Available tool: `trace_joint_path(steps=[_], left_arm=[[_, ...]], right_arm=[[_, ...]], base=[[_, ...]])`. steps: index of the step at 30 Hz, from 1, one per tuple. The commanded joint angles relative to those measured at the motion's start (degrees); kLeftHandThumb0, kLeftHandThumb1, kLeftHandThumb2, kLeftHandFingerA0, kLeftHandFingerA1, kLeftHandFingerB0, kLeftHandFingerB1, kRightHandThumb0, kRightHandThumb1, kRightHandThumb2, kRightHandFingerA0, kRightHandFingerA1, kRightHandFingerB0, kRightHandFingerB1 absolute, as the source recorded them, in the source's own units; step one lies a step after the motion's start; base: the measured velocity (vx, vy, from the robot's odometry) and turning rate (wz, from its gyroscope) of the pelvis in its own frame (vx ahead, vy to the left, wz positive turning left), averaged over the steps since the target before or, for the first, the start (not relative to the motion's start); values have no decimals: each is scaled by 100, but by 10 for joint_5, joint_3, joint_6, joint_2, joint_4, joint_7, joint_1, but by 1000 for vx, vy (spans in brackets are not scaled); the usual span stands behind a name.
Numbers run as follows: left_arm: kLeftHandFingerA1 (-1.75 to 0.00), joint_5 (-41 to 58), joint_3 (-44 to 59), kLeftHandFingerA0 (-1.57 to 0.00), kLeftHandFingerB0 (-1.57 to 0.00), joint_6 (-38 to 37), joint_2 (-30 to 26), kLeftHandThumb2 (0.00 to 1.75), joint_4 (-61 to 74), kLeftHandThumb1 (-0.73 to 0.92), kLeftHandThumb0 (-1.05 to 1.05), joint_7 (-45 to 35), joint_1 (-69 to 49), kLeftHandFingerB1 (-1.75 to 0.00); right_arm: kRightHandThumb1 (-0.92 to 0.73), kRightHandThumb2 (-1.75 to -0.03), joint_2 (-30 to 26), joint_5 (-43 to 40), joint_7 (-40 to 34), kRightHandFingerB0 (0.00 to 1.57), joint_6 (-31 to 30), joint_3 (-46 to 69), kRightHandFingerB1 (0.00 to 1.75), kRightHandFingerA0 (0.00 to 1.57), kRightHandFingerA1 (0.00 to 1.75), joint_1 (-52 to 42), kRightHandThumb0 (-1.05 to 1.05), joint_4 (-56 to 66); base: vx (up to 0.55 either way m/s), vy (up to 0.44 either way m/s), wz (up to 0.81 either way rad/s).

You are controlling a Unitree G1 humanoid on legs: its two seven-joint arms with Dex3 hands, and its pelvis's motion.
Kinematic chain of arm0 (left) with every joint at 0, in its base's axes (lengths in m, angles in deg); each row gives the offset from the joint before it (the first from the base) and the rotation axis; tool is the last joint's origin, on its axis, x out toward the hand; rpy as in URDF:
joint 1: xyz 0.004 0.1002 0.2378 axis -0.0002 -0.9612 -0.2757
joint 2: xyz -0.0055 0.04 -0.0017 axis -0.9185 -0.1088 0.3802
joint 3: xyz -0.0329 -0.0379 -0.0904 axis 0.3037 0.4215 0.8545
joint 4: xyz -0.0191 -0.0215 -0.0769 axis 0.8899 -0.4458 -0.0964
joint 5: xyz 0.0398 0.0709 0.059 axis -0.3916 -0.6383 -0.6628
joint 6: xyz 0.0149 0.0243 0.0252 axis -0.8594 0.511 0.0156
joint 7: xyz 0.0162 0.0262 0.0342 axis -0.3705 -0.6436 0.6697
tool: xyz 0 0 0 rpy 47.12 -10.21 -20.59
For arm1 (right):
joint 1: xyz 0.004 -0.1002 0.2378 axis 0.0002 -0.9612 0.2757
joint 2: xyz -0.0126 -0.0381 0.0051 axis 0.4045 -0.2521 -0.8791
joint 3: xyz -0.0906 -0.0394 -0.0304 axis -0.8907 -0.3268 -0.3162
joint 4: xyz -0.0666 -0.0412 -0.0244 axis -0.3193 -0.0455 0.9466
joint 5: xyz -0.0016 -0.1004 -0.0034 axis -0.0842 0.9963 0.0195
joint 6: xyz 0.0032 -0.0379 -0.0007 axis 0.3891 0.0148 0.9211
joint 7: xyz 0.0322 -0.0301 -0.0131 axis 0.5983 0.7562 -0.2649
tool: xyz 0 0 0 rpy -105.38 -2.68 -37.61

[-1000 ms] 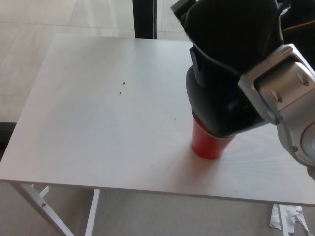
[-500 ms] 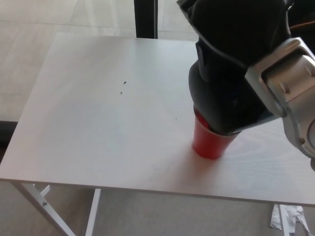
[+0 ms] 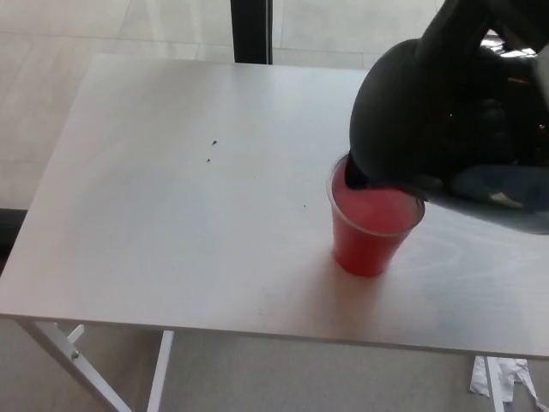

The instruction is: The robot uses its right hand to lift up a kettle kept on the middle of the desk by its handle and tilt it into a glass kept next to it to pour out water

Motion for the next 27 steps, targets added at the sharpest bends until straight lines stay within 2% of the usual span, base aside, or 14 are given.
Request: trace_joint_path(steps=[1,2,4,6,7,8,10,11,13,14,16,17,26,27], left_arm=[[-58,7,2,-37,-11,-6,-8,126,-6,60,-105,-2,-2,-103],[-58,6,2,-39,-13,-9,-7,126,-6,60,-105,-2,-2,-103],[-58,7,2,-39,-13,-10,-7,126,-6,60,-105,-1,-2,-103],[-58,6,2,-38,-12,-15,-7,126,-12,59,-105,-5,-1,-104],[-62,10,7,-39,-16,-34,-4,90,-17,75,-105,-12,1,-110],[-57,8,5,-41,-16,-5,-6,132,-1,62,-105,12,1,-104],[-57,8,6,-41,-16,-1,-7,132,2,62,-105,15,1,-104],[-59,5,3,-39,-14,-6,-9,94,-6,82,-105,14,4,-111],[-59,6,4,-41,-15,-12,-7,92,-11,78,-105,6,1,-109],[-57,8,3,-38,-13,-10,-5,127,-9,61,-105,3,0,-102],[-57,8,4,-38,-13,-10,-4,127,-9,61,-105,3,-1,-102],[-57,8,3,-40,-11,-8,-4,127,-9,60,-105,5,-1,-103],[-57,10,7,-40,-11,-10,-5,127,-16,60,-105,4,-3,-103],[-61,9,5,-38,-15,-5,-4,131,-12,61,-105,10,-3,-108]], right_arm=[[-47,-94,1,-71,28,80,-43,49,101,117,134,-2,-41,1],[-62,-63,-2,-79,34,83,-49,61,95,90,175,-4,-34,6],[-62,-63,-2,-81,36,83,-49,62,95,90,175,-4,-34,6],[-56,-72,-1,-90,35,81,-63,77,118,91,175,-5,-31,8],[-54,-94,4,-105,42,81,-82,95,136,93,175,-9,-26,15],[-55,-95,13,-116,51,82,-101,109,107,99,175,-11,-24,23],[-59,-87,16,-121,47,82,-108,118,105,96,175,-18,-30,30],[-56,-95,20,-125,57,77,-125,127,128,94,175,-24,-28,35],[-58,-95,37,-150,67,76,-162,158,140,94,175,-37,-26,46],[-56,-95,61,-179,67,75,-201,194,147,92,175,-39,-23,48],[-56,-95,65,-181,68,75,-205,199,147,92,175,-38,-23,48],[-49,-95,81,-206,52,79,-225,236,107,93,175,-42,-24,42],[-49,-95,88,-211,49,79,-235,234,107,93,175,-36,-24,40],[-47,-114,119,-304,11,96,-263,351,121,125,140,-62,-28,-15]], base=[[0,0,0],[0,0,0],[0,0,0],[0,0,0],[0,0,0],[0,0,0],[0,0,0],[0,0,0],[0,0,0],[0,0,0],[0,0,0],[0,0,0],[0,0,0],[0,0,0]])
